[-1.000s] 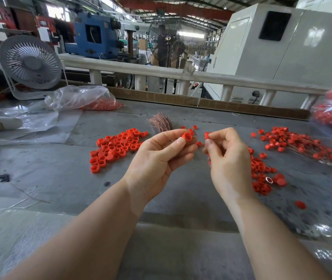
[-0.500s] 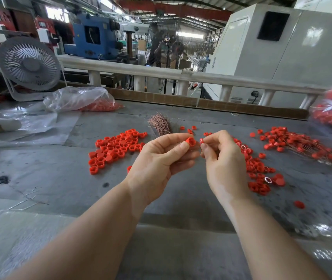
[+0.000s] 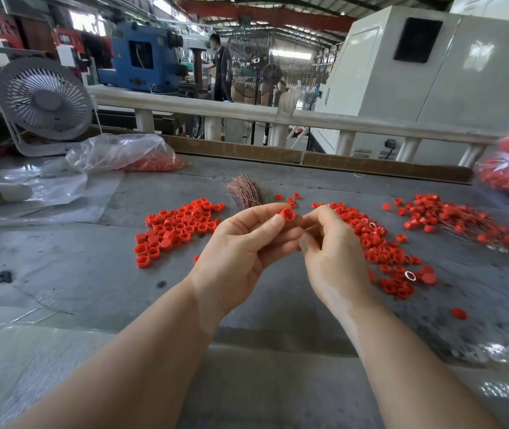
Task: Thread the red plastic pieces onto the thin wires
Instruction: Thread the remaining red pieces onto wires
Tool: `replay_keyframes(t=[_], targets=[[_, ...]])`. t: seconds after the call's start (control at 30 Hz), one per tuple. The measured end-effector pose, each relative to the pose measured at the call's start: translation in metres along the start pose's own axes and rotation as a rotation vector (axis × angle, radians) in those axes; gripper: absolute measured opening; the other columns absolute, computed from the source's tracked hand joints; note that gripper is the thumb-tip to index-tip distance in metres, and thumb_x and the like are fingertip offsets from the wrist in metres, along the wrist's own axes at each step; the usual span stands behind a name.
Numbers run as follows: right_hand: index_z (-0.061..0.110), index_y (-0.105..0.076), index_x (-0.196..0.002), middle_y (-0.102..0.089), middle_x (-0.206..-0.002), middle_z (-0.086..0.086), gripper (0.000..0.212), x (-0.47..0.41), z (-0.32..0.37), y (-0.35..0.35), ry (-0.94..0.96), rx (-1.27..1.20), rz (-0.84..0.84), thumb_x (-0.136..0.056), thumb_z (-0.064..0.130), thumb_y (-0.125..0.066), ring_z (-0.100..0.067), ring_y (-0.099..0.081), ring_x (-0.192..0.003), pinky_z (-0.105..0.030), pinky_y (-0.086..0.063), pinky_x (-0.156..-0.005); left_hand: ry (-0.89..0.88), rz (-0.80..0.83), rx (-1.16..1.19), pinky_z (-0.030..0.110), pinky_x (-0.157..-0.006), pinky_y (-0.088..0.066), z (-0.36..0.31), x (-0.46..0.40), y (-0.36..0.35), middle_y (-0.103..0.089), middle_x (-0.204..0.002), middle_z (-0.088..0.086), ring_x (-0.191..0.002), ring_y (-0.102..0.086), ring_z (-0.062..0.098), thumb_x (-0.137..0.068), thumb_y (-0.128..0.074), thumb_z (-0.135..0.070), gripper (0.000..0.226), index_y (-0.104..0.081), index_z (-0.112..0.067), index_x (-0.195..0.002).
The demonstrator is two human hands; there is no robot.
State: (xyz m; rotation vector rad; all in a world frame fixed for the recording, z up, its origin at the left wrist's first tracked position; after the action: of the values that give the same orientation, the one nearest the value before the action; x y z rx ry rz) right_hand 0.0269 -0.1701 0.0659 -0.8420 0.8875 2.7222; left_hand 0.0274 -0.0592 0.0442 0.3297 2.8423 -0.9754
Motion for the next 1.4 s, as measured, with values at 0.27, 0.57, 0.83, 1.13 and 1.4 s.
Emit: replay_keyframes(t=[0.27,0.57,0.83,1.13,1.4], targets=[[0.014,-0.056,-0.086,-0.060,-0.073,0.003,0.011,-0.003,-0.007,0.018,-0.039,-0.003,-0.200,-0.088,0.003,-0.057,-0.022,-0.061,-0.075,-0.036,-0.047,-0.071,-0.081,-0.026,-0.172,0.019,-0.058,-0.055,-0.005,0.000,0.002,-0.073,-0.075,0.005,-0.067,-0.070,0.010,-0.074,-0.060,-0.010,0.014,-0.067,-0.011,-0.085],[0.011,-0.057,-0.087,-0.062,-0.076,0.000,0.008,-0.004,-0.011,0.019,-0.066,0.067,-0.205,-0.088,0.003,-0.057,-0.026,-0.061,-0.077,-0.036,-0.045,-0.071,-0.083,-0.014,-0.275,0.020,-0.060,-0.054,-0.001,0.000,0.001,-0.073,-0.078,0.004,-0.069,-0.070,0.012,-0.079,-0.060,-0.008,0.012,-0.067,-0.014,-0.086],[0.011,-0.056,-0.087,-0.063,-0.076,-0.004,0.005,-0.001,-0.005,0.013,-0.008,0.175,-0.143,-0.089,0.006,-0.055,-0.027,-0.059,-0.077,-0.035,-0.038,-0.067,-0.132,-0.029,-0.331,0.021,-0.062,-0.055,-0.005,0.001,0.000,-0.073,-0.076,0.003,-0.070,-0.070,0.013,-0.086,-0.055,-0.001,0.017,-0.067,-0.013,-0.087],[0.011,-0.056,-0.086,-0.059,-0.073,0.002,0.007,-0.001,-0.004,0.017,0.009,0.144,-0.204,-0.088,0.004,-0.057,-0.026,-0.060,-0.074,-0.035,-0.043,-0.067,-0.047,-0.062,-0.098,0.015,-0.062,-0.053,-0.001,-0.001,0.004,-0.072,-0.071,0.004,-0.070,-0.069,0.010,-0.080,-0.055,0.003,0.015,-0.067,-0.006,-0.082],[0.010,-0.056,-0.086,-0.063,-0.075,-0.001,0.007,-0.001,-0.004,0.019,0.022,0.122,-0.220,-0.088,0.004,-0.057,-0.027,-0.060,-0.075,-0.038,-0.046,-0.068,0.051,-0.041,-0.076,0.018,-0.060,-0.055,0.004,0.000,0.002,-0.070,-0.068,0.006,-0.061,-0.067,0.010,-0.065,-0.060,-0.006,0.015,-0.072,-0.008,-0.074]])
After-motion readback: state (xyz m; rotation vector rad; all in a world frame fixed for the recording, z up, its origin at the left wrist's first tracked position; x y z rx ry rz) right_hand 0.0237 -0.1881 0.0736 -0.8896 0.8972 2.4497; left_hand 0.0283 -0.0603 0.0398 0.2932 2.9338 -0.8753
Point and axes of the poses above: each hand's wrist, its own x-axis away from the middle knuckle, its own y-axis out of the back of the hand, z = x × y, the point moved 7 cm from there along -x, towards the middle knuckle
